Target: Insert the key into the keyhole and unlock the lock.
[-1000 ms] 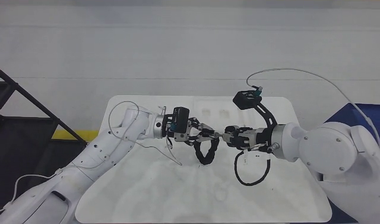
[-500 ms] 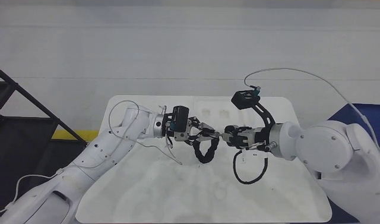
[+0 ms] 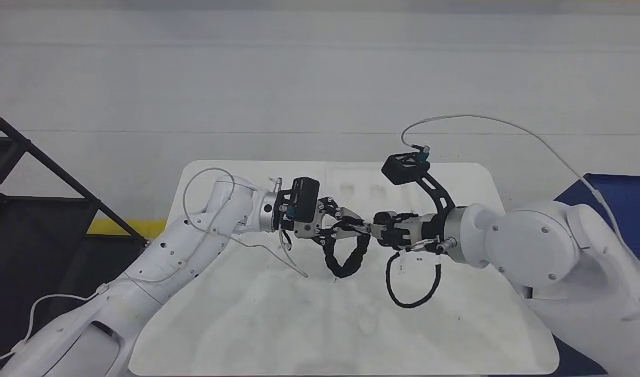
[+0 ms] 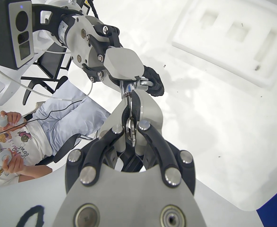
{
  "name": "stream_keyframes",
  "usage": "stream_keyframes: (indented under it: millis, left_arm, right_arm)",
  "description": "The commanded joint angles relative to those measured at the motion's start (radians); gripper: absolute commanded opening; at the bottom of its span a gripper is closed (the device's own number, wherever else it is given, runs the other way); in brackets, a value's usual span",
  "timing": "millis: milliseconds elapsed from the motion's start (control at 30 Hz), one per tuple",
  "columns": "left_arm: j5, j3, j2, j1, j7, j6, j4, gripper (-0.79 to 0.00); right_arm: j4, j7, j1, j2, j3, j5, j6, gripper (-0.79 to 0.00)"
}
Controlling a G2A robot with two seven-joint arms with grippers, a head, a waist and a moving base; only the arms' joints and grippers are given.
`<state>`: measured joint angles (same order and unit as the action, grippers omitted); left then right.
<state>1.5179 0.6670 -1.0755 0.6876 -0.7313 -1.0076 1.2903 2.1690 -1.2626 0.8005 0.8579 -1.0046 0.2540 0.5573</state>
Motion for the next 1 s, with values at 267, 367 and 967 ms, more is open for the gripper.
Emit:
stream_keyframes:
  millis: [267, 367, 967]
  left_arm:
    - [0.004, -0.023, -0.007, -0.002, -0.071, -0.005, -0.035, -0.785]
    - [-0.006, -0.035, -0.009, -0.007, -0.076, -0.005, -0.045, -0.785]
    - [-0.308, -0.229, 0.000, -0.083, -0.040, -0.005, -0.167, -0.785]
  right_arm:
    - [-0.022, 0.022, -0.003, 0.004, -0.003, -0.058, -0.013, 0.000]
    - [-0.027, 0.028, -0.002, 0.004, -0.011, -0.077, -0.029, 0.000]
    - [0.014, -0.049, 0.033, -0.023, -0.049, 0.032, -0.491, 0.000]
